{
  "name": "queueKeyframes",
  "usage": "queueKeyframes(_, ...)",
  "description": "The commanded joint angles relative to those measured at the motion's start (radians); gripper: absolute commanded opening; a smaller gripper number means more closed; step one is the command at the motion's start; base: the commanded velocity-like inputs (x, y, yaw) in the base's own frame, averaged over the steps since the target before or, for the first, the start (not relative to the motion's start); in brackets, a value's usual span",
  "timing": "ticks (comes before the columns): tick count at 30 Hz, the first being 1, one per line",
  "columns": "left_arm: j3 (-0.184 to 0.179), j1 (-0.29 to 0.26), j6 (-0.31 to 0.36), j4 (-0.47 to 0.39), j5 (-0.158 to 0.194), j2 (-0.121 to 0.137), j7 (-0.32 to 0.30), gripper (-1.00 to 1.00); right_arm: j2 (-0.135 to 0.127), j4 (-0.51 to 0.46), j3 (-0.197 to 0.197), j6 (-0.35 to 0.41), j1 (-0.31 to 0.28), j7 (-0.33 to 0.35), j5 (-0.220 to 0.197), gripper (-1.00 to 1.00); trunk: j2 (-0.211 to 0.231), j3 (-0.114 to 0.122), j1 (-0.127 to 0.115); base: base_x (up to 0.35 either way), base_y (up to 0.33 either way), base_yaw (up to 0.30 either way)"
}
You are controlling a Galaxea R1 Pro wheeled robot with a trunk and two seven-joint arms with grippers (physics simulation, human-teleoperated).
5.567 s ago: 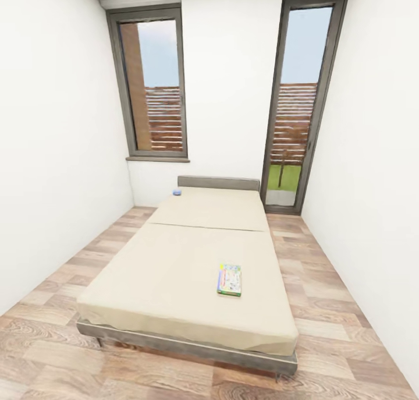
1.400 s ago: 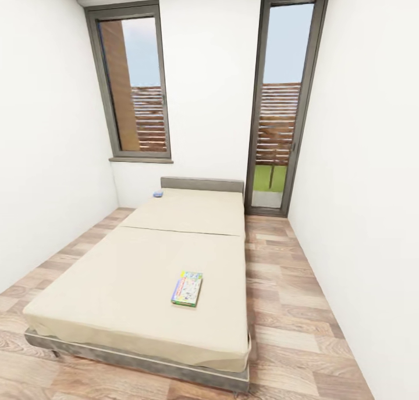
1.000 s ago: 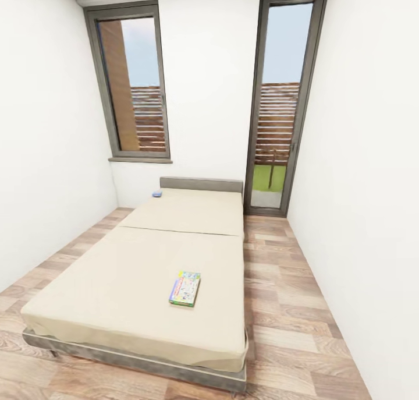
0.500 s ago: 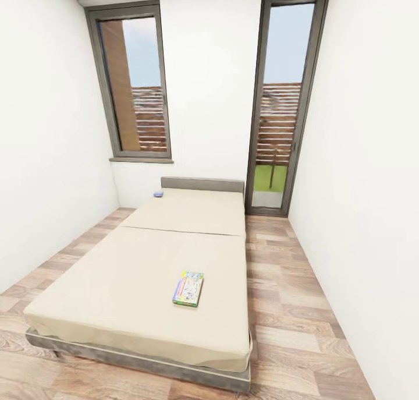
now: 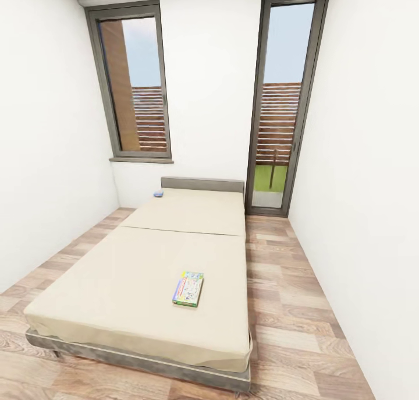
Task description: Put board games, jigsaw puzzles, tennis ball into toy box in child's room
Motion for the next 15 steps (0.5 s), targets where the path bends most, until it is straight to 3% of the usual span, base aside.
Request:
queueKeyframes(1,-0.001,0.000,-0.002,0.000,-0.008,0.001,0.001,1.00,0.001,-0.001,-0.006,-0.002,0.000,0.000,0.000,1.00,0.000,-0.001,0.000,0.000,0.000,0.000)
queueKeyframes(15,0.005,0.000,0.002,-0.002,-0.001,0.012,0.001,1.00,0.001,-0.001,-0.006,-0.003,0.000,-0.002,0.000,1.00,0.000,-0.001,0.000,0.000,0.000,0.000)
